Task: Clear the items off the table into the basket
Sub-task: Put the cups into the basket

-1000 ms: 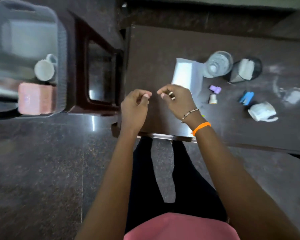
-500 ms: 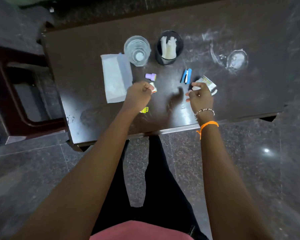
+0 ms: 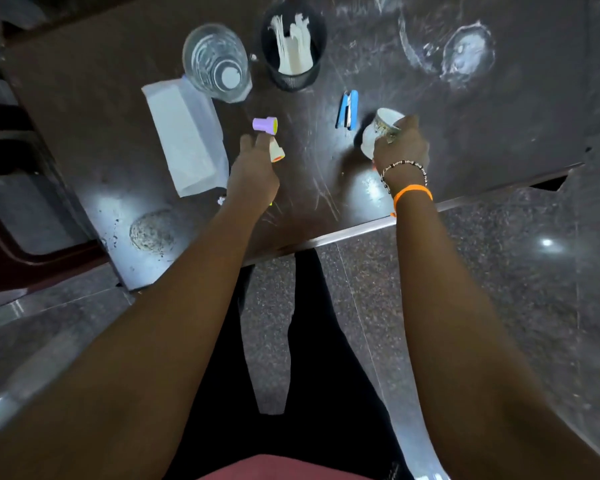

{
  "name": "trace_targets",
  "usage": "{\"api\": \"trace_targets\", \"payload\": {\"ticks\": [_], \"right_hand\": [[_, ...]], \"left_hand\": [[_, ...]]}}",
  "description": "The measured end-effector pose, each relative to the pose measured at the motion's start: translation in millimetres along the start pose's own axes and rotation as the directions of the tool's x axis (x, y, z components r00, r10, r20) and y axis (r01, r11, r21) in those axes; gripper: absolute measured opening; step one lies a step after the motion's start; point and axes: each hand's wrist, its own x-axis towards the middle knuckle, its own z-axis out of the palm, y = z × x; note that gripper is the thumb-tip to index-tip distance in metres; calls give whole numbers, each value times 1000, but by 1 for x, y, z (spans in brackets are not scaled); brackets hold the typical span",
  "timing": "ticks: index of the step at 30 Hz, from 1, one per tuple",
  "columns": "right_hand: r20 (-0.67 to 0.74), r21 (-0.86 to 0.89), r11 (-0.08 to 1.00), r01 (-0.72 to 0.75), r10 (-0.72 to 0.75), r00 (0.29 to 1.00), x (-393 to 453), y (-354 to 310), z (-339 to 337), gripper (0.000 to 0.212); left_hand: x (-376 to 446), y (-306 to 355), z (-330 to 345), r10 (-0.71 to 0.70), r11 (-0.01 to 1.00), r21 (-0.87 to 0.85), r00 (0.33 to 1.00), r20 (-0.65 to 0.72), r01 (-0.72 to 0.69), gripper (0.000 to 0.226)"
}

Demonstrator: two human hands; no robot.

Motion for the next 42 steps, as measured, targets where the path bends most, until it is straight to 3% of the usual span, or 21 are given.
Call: {"api": "trace_targets", "payload": {"ticks": [3,8,14,18,23,29,33,42], "right_hand": [[11,-84,996,-6,7,1000,-10,10,13,35],[-50,-121,990,70,-76,996,-26,31,33,28],[-81,-59,988,146,-150,985,-30,34,42,23],[-100,-15,974,227,-227,969,-47,20,52,19],[-79,52,913,406,-401,913,-84,-16,63,20],[110,60,746,663,-665,738,-147,-71,87,16],[247,73,625,777,-766,593,-203,-116,124,16],[446,144,348,926,-859,253,-332,-236,234,19]], "left_hand": [[3,-3,7,86,989,115,996,29,-89,64],[15,-10,14,121,944,296,988,91,-143,54],[25,-13,17,132,936,314,986,99,-157,46],[24,-17,13,96,982,155,993,72,-106,29],[-11,-34,-12,-36,955,-296,997,-67,14,20],[-75,-106,-63,-321,771,-630,912,-255,95,13],[-113,-177,-104,-531,487,-871,815,-231,70,15],[-177,-330,-187,-776,215,-972,588,-227,-91,13]]}}
